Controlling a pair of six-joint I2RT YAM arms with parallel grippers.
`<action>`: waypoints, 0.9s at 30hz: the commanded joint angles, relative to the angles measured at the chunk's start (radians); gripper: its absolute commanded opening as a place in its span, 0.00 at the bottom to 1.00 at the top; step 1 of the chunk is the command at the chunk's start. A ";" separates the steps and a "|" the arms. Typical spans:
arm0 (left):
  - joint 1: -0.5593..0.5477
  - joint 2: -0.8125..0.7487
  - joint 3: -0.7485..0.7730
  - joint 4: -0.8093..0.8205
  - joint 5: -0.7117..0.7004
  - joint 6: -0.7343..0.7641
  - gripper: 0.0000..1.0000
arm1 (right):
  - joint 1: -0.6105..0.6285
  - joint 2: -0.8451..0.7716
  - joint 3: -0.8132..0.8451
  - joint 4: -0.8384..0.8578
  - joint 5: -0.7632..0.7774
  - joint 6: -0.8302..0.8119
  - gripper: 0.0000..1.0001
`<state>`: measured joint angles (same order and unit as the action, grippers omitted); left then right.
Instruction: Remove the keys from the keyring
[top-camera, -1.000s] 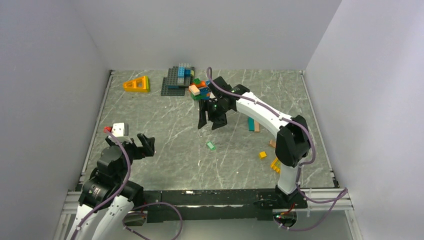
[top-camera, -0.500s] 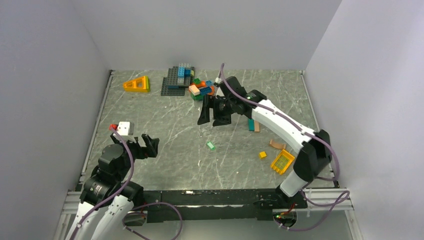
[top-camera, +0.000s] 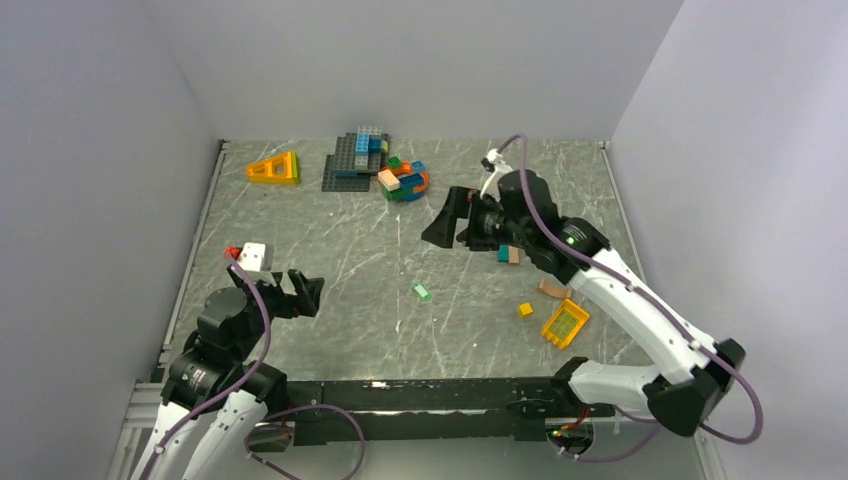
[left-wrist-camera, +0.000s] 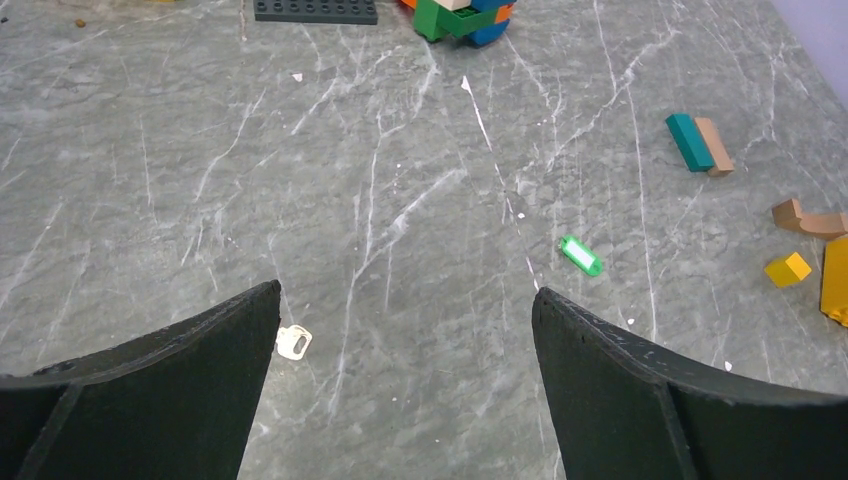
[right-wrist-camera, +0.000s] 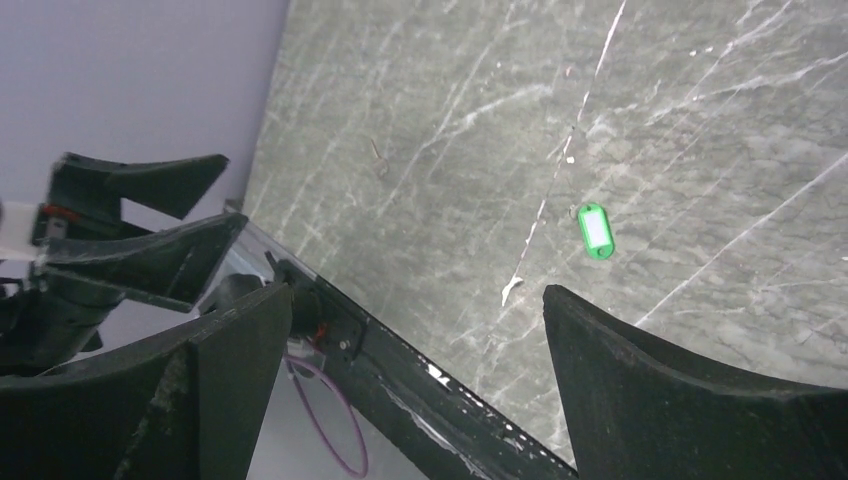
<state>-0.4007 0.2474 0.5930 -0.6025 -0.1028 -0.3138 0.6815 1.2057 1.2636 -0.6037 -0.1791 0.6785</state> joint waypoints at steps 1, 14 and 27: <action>-0.004 0.024 -0.002 0.048 0.034 0.022 0.99 | 0.001 -0.132 -0.085 0.130 0.055 0.059 1.00; -0.004 0.025 -0.004 0.046 0.001 0.024 1.00 | -0.001 -0.399 -0.322 0.282 0.144 0.163 1.00; -0.004 -0.037 -0.045 0.086 -0.117 -0.046 0.99 | 0.000 -0.511 -0.302 0.153 -0.183 -0.009 1.00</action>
<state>-0.4007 0.2539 0.5648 -0.5751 -0.1471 -0.3275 0.6804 0.7101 0.9215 -0.4007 -0.2394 0.7479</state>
